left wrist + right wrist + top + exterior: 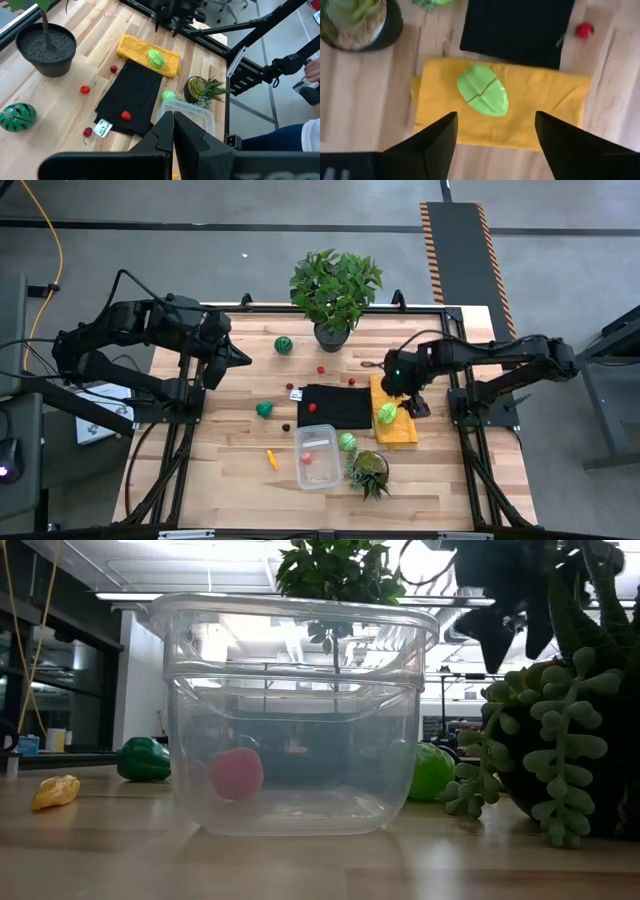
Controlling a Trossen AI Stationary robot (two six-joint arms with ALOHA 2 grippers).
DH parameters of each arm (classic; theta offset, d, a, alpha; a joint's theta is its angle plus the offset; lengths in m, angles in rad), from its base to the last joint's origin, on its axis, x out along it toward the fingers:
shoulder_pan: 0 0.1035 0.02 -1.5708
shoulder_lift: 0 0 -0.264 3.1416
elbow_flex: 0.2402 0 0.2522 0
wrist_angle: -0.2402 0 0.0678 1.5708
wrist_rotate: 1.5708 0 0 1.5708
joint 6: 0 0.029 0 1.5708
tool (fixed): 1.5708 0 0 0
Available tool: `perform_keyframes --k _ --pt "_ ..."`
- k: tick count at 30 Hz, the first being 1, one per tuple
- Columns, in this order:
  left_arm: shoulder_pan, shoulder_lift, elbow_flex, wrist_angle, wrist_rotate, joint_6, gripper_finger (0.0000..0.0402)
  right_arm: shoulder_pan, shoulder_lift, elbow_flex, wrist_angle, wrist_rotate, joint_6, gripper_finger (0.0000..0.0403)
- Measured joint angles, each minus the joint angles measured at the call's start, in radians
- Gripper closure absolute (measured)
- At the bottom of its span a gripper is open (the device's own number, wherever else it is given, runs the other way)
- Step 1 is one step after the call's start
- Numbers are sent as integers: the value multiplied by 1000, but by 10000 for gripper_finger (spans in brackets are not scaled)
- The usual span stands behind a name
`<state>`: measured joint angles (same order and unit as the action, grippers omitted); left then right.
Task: Pick and placing Produce into tupperware
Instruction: Put the starfruit into the bin
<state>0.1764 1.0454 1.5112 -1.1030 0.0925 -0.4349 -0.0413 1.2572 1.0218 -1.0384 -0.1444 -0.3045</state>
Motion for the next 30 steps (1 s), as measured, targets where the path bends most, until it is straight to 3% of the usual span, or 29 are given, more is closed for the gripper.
perform_keyframes --k 5,13,24,30 --pt "0 0 0 0 0 0 401 82 9 -6 41 81 -114 143" --pt "0 0 0 -14 2 -15 401 95 83 -22 56 88 -128 140" --pt "0 0 0 -52 4 -25 401 116 239 -23 55 85 -141 78" --pt "0 0 0 -53 17 -37 401 116 256 -23 98 84 -141 71"
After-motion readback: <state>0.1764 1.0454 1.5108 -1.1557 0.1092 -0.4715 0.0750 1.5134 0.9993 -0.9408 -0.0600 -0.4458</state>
